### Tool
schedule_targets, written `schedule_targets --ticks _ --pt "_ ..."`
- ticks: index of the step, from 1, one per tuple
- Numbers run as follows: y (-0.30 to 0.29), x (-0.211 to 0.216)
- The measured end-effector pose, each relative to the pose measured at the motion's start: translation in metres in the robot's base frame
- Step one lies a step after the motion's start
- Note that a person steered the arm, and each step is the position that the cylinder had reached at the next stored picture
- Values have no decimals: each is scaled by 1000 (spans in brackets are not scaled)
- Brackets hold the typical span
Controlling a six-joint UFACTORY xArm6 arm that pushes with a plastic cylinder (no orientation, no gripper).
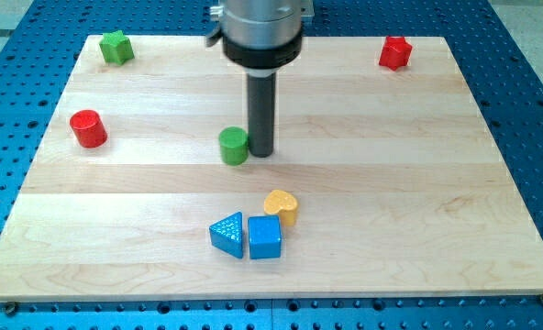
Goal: Push the green circle closely towards the heart
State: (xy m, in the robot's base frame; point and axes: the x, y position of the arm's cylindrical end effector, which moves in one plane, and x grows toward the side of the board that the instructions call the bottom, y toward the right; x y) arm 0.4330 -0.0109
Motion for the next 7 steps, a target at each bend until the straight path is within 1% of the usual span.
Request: schedule_targets --ticks 1,2,3,4,5,6,7 --pt "-16 -42" --pt "-71 1" --pt "-67 70" --pt "-82 70" --pt "-82 30" --pt "-85 30" --pt "-103 -15"
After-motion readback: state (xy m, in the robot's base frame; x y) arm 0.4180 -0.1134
